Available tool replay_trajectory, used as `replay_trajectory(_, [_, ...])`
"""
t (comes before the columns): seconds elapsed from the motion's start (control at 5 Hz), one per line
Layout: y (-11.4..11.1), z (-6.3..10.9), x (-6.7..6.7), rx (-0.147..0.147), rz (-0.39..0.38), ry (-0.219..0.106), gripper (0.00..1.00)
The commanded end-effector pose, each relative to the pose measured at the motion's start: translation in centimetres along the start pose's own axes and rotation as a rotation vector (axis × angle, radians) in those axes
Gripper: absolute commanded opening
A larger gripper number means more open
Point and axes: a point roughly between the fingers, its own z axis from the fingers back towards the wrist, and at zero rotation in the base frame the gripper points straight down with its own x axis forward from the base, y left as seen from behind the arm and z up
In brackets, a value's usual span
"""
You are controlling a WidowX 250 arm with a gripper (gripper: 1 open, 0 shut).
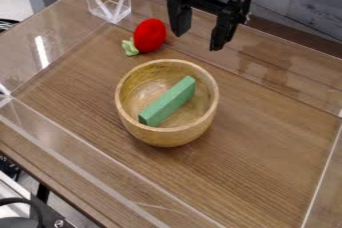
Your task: Move the red fruit to the right
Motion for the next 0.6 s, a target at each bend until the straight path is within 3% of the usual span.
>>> replay_trajectory(0.0, [-1.2, -0.2, 0.1, 0.002, 0.021, 0.002, 1.00])
replay_trajectory(0.2, [-2.8, -0.3, 0.4, 0.005, 0.040, -0.008, 1.00])
replay_trajectory(0.4, [-4.8, -1.4, 2.0, 0.007, 0.035, -0.022, 1.00])
